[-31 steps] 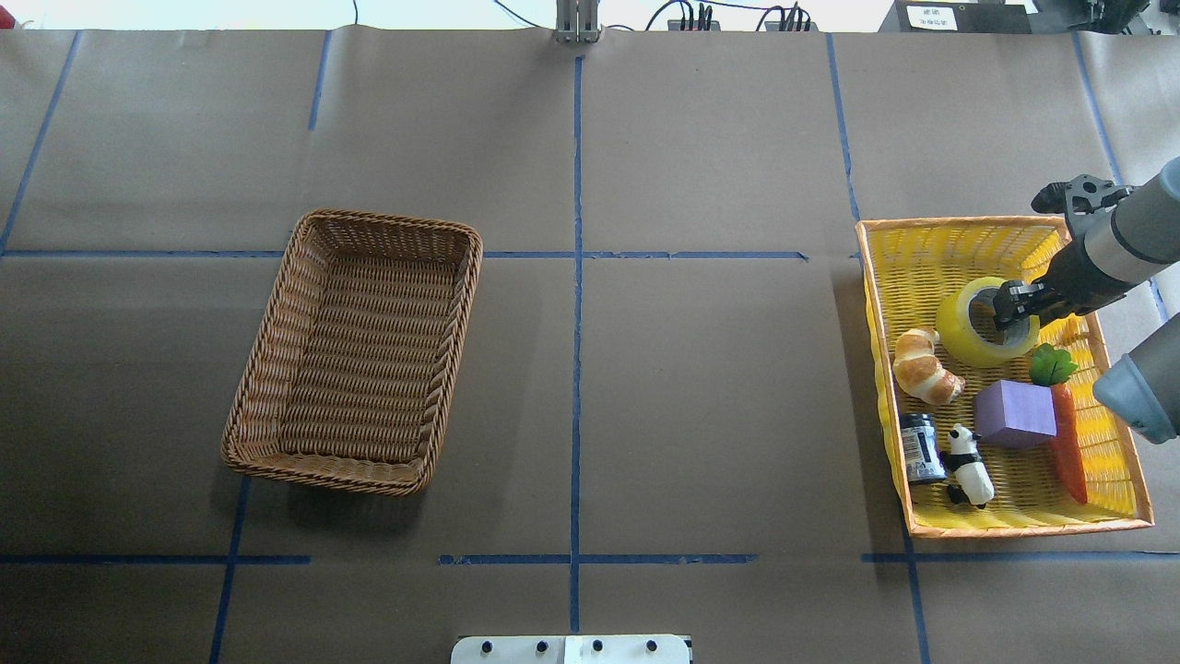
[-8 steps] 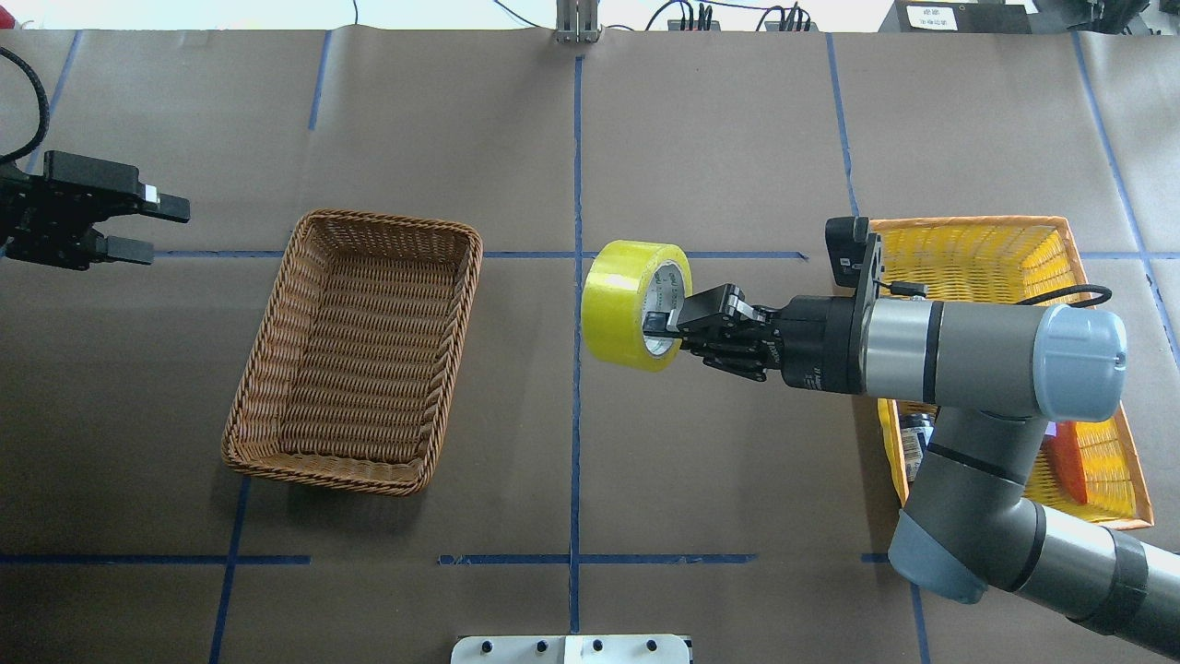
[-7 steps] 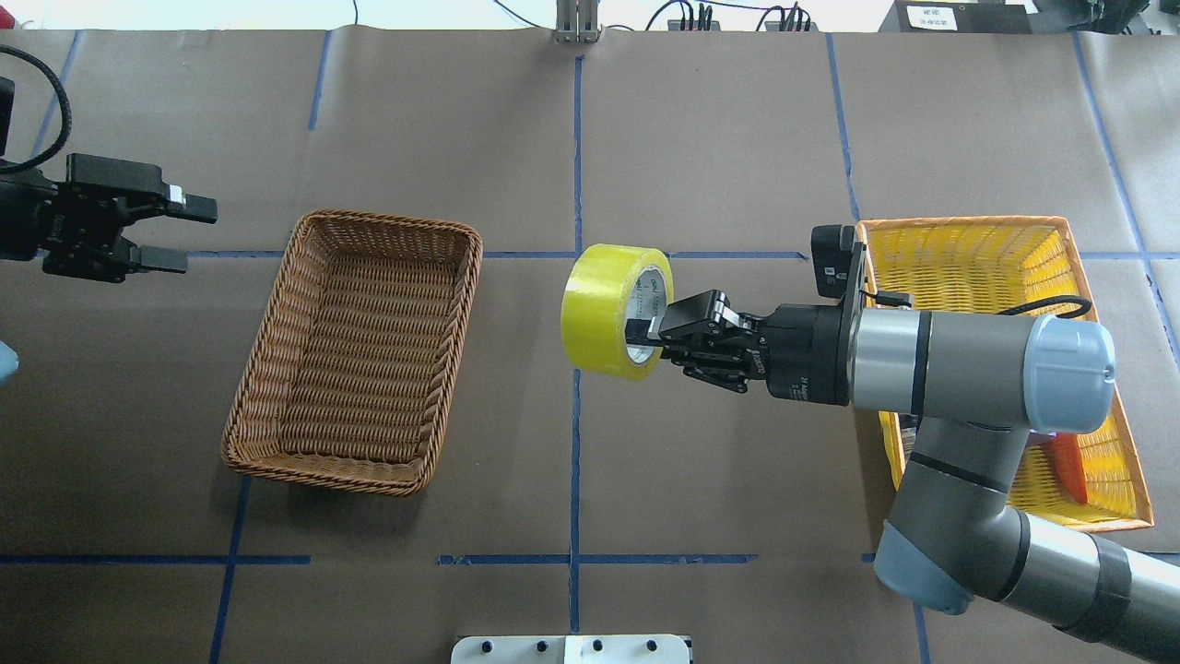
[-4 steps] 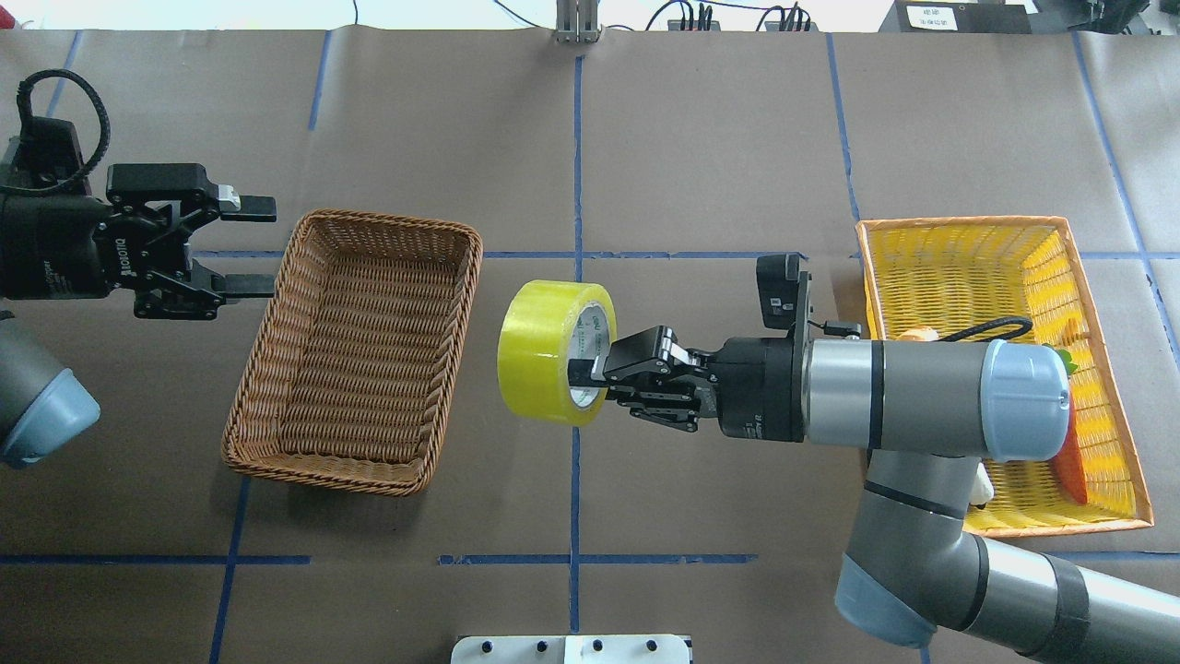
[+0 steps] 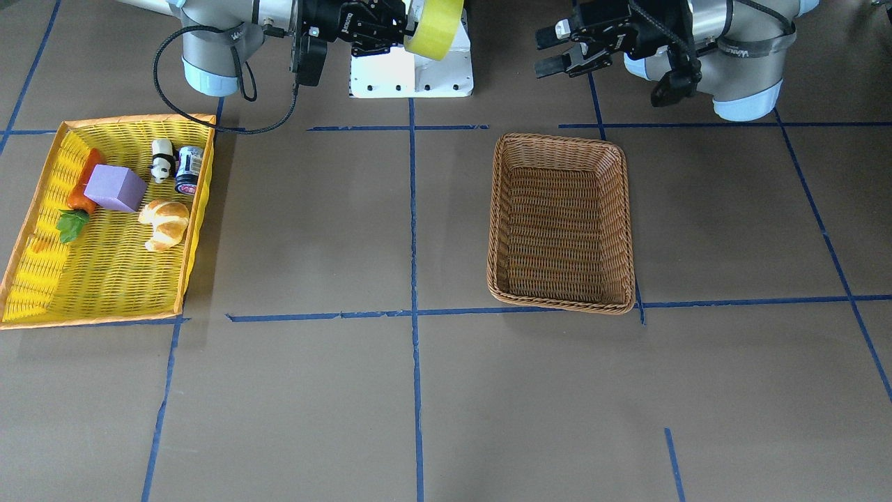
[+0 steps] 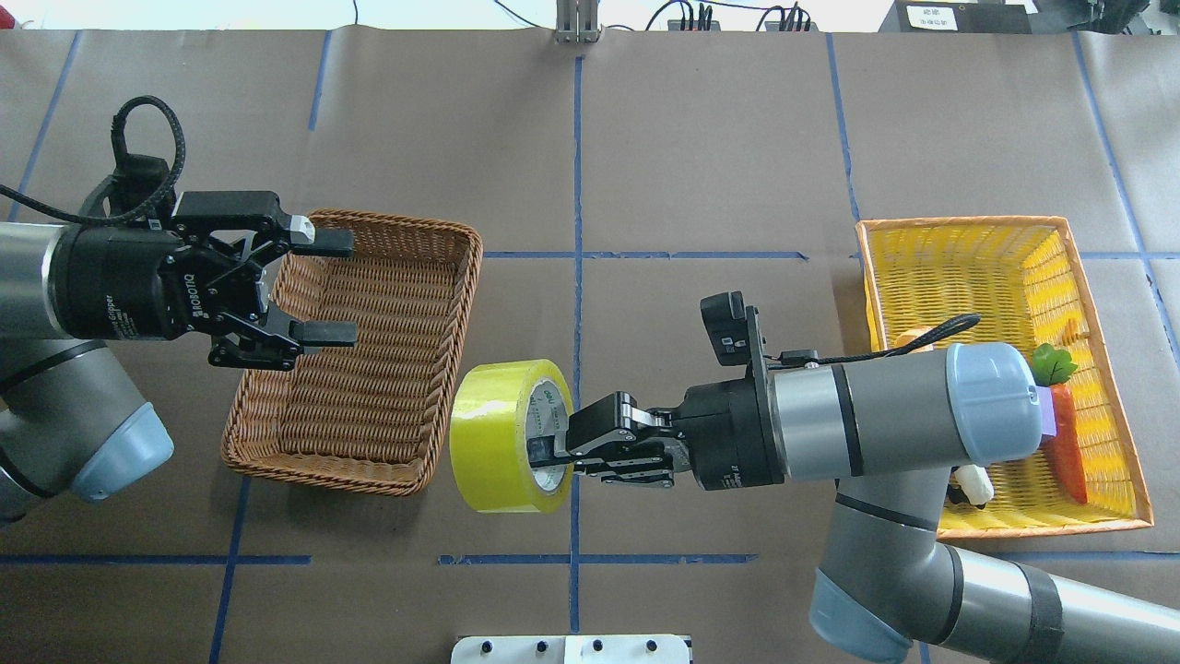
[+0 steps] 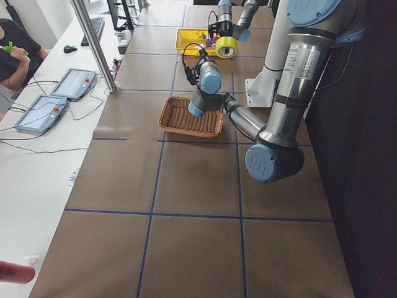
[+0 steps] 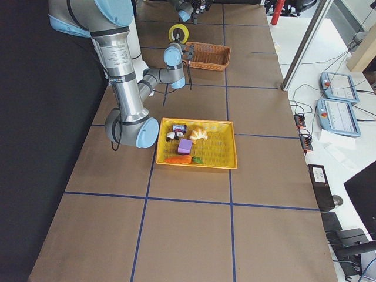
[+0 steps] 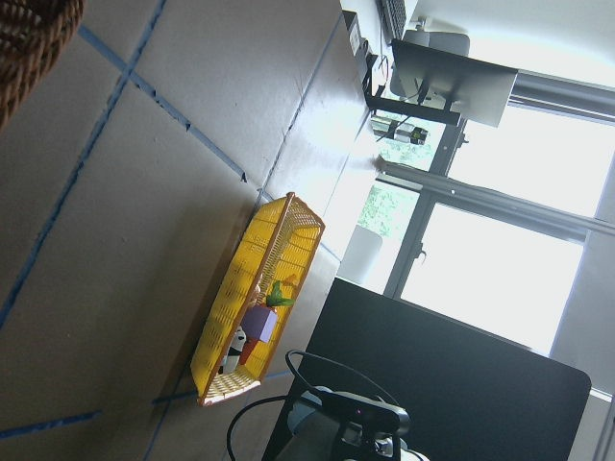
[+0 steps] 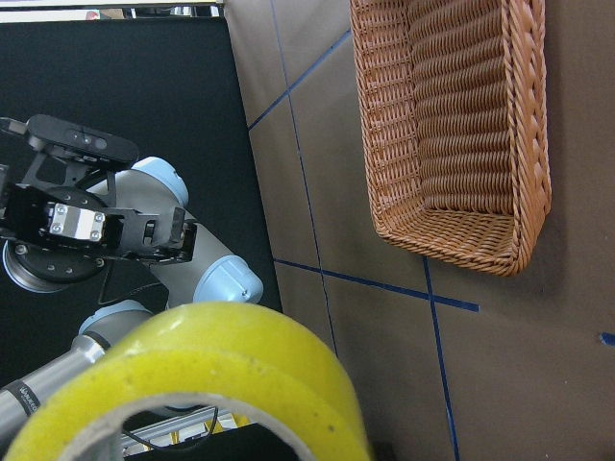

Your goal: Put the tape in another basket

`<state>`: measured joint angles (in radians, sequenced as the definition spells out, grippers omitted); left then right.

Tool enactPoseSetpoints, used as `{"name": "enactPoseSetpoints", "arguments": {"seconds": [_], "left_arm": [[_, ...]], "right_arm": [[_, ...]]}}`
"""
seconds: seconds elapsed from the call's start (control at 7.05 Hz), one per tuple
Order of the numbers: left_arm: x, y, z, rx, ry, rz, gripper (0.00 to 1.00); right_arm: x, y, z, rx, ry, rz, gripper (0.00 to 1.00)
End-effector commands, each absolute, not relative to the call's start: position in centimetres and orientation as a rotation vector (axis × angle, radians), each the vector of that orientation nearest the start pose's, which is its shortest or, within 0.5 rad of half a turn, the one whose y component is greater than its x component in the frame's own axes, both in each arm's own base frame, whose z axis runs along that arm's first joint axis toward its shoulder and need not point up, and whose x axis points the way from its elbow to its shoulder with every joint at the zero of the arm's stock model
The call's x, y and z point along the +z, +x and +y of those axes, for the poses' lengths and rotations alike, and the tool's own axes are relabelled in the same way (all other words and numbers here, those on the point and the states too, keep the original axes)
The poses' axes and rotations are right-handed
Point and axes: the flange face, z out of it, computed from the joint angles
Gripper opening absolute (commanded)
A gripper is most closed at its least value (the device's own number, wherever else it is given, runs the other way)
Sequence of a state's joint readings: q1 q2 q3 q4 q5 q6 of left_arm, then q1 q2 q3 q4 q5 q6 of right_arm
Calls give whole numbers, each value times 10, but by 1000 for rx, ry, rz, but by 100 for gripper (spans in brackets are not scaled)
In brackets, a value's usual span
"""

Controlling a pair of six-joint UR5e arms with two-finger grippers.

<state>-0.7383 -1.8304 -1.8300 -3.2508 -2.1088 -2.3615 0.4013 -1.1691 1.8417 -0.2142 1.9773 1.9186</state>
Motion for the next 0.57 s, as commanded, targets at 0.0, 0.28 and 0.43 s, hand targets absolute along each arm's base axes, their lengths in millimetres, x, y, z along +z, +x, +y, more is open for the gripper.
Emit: {"name": "enactPoseSetpoints", "arguments": {"seconds": [0.0, 0.28, 0.43], "left_arm": [[227, 301, -352, -284, -419, 2119, 100], [206, 328, -337, -345, -533, 2177, 100], [200, 334, -334, -332, -547, 2181, 100]], "right_arm": [[173, -434, -284, 51, -205, -1988, 4], [172, -436, -284, 54, -205, -1989, 4], [172, -436, -284, 54, -205, -1989, 4]]}}
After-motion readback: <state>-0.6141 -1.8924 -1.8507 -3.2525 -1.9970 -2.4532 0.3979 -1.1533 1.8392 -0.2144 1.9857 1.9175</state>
